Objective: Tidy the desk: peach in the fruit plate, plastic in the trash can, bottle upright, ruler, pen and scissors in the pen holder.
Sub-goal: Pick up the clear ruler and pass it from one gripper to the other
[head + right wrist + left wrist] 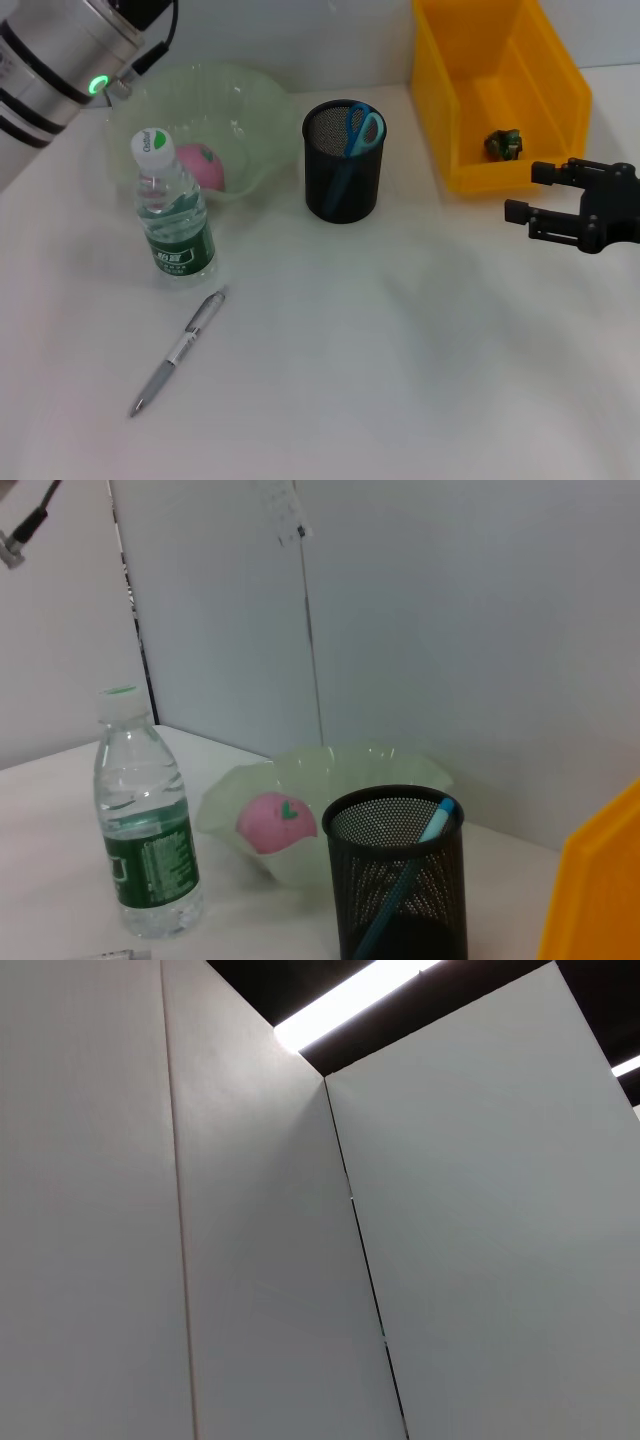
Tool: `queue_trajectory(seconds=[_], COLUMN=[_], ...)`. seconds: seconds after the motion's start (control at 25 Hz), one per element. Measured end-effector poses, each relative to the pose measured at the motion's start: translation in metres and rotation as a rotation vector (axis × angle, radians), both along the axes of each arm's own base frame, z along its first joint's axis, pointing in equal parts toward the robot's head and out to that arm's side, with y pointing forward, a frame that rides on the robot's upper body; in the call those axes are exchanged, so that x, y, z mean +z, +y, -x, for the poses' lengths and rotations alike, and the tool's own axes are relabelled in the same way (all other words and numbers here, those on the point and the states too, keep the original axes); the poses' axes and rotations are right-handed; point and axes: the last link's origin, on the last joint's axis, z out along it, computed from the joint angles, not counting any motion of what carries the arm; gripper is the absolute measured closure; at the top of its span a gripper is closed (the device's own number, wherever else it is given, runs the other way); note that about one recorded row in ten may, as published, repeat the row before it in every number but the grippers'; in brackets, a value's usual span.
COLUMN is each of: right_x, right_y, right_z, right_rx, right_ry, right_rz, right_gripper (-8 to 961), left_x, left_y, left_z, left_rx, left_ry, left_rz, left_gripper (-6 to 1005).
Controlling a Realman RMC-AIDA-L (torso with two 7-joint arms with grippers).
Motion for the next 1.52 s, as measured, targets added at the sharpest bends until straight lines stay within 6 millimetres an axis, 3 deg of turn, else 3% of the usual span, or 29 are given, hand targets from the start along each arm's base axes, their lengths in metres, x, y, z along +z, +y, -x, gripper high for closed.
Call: queue_trajectory(seconds=[0.76,1.24,1.52], right_x=[-0.029,-0.030,-0.016], right_y=[0.026,0.029,0.014], right_z=[0.026,0.029,0.030], right_rx=[0.046,0.045,0.124], right_ry=[-0.010,0.002,0.098], right_rz=[0.071,0.057,-0.042], right_gripper=[259,260,260], left_x=[-0.030,-0.031,-0.019], left_y=[0.013,-0.003,-0.011], left_z=[0.020,0.024,0.040], left_rx=[0.127,0.072,0.111], left_ry=[0.140,0.120,0.057], left_rz=[0.003,0.047,0.065], left_gripper=[601,598,597])
